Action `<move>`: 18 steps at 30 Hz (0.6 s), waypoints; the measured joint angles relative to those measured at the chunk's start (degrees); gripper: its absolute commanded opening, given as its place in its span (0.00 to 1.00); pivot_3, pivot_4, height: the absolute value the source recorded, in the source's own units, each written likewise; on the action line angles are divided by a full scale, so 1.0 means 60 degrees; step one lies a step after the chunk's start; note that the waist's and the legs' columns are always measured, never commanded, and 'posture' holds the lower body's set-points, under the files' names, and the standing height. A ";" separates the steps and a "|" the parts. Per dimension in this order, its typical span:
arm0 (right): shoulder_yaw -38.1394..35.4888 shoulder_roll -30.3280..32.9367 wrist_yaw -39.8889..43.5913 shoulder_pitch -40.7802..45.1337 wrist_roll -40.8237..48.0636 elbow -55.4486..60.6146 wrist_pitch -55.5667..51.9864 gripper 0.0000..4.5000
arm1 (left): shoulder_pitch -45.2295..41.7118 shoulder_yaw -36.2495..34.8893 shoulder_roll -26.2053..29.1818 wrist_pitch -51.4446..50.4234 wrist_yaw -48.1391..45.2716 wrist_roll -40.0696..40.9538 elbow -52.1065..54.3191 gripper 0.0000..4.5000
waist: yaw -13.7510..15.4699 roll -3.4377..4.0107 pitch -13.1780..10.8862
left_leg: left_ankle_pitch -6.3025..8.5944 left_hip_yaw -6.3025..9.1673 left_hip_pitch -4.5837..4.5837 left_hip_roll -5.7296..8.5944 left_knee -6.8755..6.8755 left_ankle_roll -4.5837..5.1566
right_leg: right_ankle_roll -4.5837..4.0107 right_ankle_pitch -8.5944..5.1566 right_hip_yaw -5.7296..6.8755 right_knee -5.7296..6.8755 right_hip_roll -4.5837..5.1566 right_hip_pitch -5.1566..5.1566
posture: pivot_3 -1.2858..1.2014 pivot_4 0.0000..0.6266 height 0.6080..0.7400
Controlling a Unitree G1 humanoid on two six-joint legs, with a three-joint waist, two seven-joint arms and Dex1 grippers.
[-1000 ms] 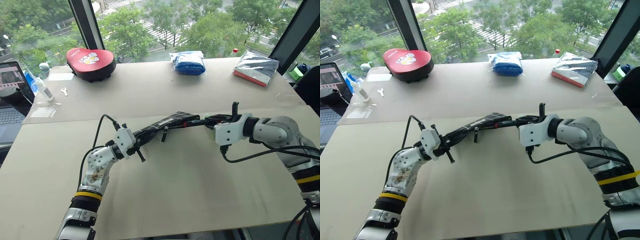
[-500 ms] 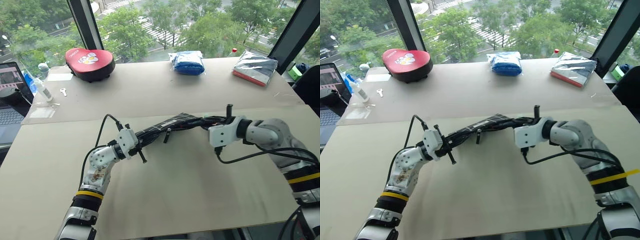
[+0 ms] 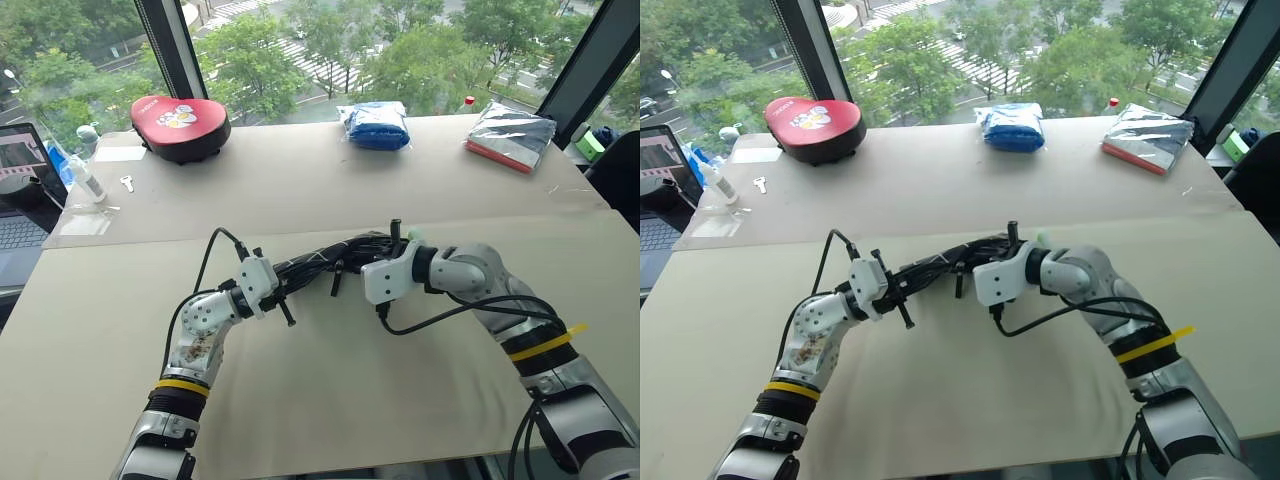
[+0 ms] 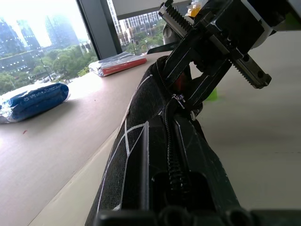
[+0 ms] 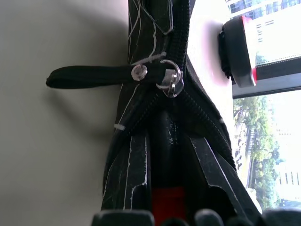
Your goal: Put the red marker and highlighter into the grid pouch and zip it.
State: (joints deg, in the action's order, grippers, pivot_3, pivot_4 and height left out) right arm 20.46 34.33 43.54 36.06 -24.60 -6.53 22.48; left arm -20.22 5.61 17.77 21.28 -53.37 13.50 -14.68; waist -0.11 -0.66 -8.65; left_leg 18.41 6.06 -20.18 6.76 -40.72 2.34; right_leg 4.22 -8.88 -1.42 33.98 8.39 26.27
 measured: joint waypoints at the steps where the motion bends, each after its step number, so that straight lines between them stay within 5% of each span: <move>1: 0.0000 -0.0008 0.0044 0.0000 0.0080 0.0001 0.0000 0.38 | -0.0001 0.0003 -0.0002 0.0000 -0.0001 -0.0002 -0.0014 0.00 | -0.0002 0.0000 0.0000 | 0.0000 0.0000 0.0000 0.0000 0.0000 0.0000 | 0.0000 0.0000 0.0001 0.0000 0.0000 0.0000 | 0.52 0.24 1.00; 6: -0.0130 -0.0013 0.0123 0.0001 0.0428 -0.0004 -0.0215 0.76 | -0.0014 0.0030 -0.0045 0.0000 -0.0002 -0.0005 -0.0022 0.00 | -0.0025 0.0000 0.0000 | 0.0000 0.0001 0.0000 0.0000 0.0000 0.0000 | 0.0000 0.0000 0.0001 0.0000 -0.0001 0.0001 | 0.52 0.24 1.00; 13: -0.1164 0.0850 0.0251 0.0104 0.1584 -0.0324 -0.0171 0.76 | -0.0105 0.0016 -0.0046 0.0004 0.0007 -0.0004 -0.0058 0.00 | -0.0012 0.0000 0.0000 | 0.0000 0.0003 0.0000 0.0001 0.0003 0.0000 | 0.0000 0.0000 0.0003 -0.0001 -0.0001 0.0000 | 0.52 0.24 1.00; 18: -0.2465 0.0989 0.1577 -0.0936 0.5366 0.1159 -0.3270 0.76 | -0.0207 0.0025 -0.0049 0.0013 -0.0007 -0.0007 -0.0190 0.00 | -0.0017 -0.0001 -0.0001 | 0.0001 0.0012 -0.0005 -0.0007 0.0003 0.0001 | -0.0007 0.0005 0.0009 -0.0001 0.0000 -0.0003 | 0.52 0.24 1.00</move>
State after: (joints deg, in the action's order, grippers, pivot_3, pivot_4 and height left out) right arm 5.67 40.26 52.99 30.44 7.59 0.43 2.85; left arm -21.46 5.76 17.47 21.36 -53.41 13.46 -15.83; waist -0.21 -0.66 -8.65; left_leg 18.41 6.13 -20.21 6.72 -40.70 2.35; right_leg 4.18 -8.85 -1.37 33.97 8.40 26.26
